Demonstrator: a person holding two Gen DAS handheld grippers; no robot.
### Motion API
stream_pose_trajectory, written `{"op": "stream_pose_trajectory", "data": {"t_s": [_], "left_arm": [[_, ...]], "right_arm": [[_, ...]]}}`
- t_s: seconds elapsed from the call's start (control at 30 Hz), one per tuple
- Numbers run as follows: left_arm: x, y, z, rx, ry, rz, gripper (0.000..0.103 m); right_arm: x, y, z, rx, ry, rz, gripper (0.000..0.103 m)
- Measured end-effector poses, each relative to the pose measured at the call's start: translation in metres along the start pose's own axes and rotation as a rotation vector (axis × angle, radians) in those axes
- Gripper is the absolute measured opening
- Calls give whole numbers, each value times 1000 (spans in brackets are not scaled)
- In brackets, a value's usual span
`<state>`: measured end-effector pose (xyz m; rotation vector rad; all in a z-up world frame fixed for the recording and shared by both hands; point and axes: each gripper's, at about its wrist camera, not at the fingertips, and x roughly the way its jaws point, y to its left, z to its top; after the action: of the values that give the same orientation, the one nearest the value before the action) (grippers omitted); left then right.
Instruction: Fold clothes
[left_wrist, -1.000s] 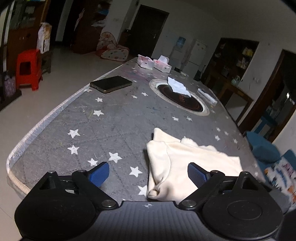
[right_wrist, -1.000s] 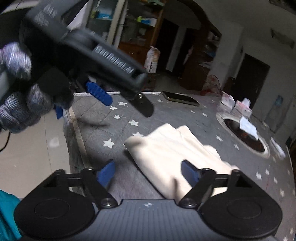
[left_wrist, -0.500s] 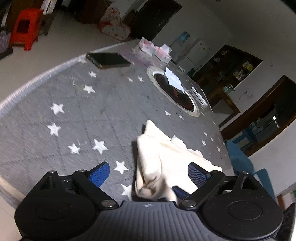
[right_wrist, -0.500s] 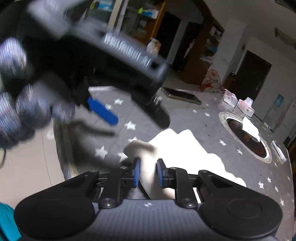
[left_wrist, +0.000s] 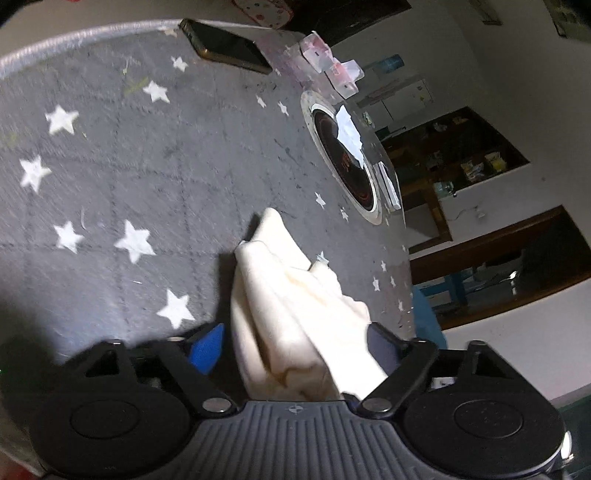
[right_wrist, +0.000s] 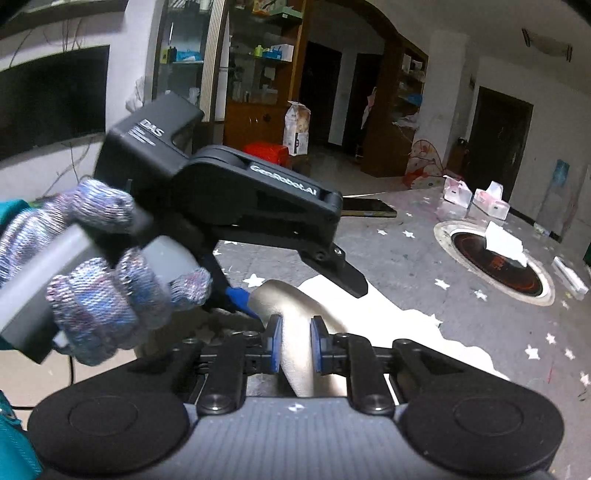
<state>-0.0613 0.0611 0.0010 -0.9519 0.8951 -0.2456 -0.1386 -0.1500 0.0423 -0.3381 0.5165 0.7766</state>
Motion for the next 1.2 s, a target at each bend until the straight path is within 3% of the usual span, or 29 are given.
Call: {"op": "stream_pose_trajectory", "data": {"t_s": [0.03, 0.13, 0.17, 0.23, 0.33, 0.4, 0.57, 0.67, 0.8, 0.87, 1.03, 1.07, 1.1, 1.2], "left_arm": [[2, 2, 0, -12, 6, -6, 50], [7, 6, -1, -16, 9, 9, 28], [9, 7, -1, -18, 9, 15, 26], [9, 9, -1, -17, 9, 14, 25], [8, 8, 0, 1, 3, 24, 25], [8, 3, -1, 41, -6, 34, 24], [10, -7, -1, 118, -21, 57, 24], [14, -9, 0, 134, -22, 64, 24], [17, -12, -1, 164, -23, 79, 24], [18, -12, -1, 167, -22, 84, 24], [20, -14, 0, 183, -23, 93, 22], [20, -15, 0, 187, -24, 97, 22], [19, -15, -1, 191, -25, 102, 22], [18, -26, -2, 233, -28, 94, 20]], "right_arm": [[-1, -1, -1, 9, 0, 11, 15], [-3, -5, -5, 34, 0, 45, 18], [-5, -9, -7, 57, -6, 53, 21], [-12, -18, -10, 106, -18, 64, 25], [-26, -37, -19, 163, -35, 10, 30], [-35, -56, -28, 203, -33, -60, 38], [-50, -112, -57, 342, 12, -279, 43], [-51, -139, -73, 407, 47, -357, 44], [-48, -158, -86, 481, 58, -377, 55], [-46, -163, -90, 518, 53, -369, 55], [-44, -171, -99, 609, 31, -326, 54], [-43, -171, -99, 607, 28, -323, 47], [-41, -171, -98, 607, 24, -309, 33], [-39, -171, -96, 604, 17, -277, 17]]}}
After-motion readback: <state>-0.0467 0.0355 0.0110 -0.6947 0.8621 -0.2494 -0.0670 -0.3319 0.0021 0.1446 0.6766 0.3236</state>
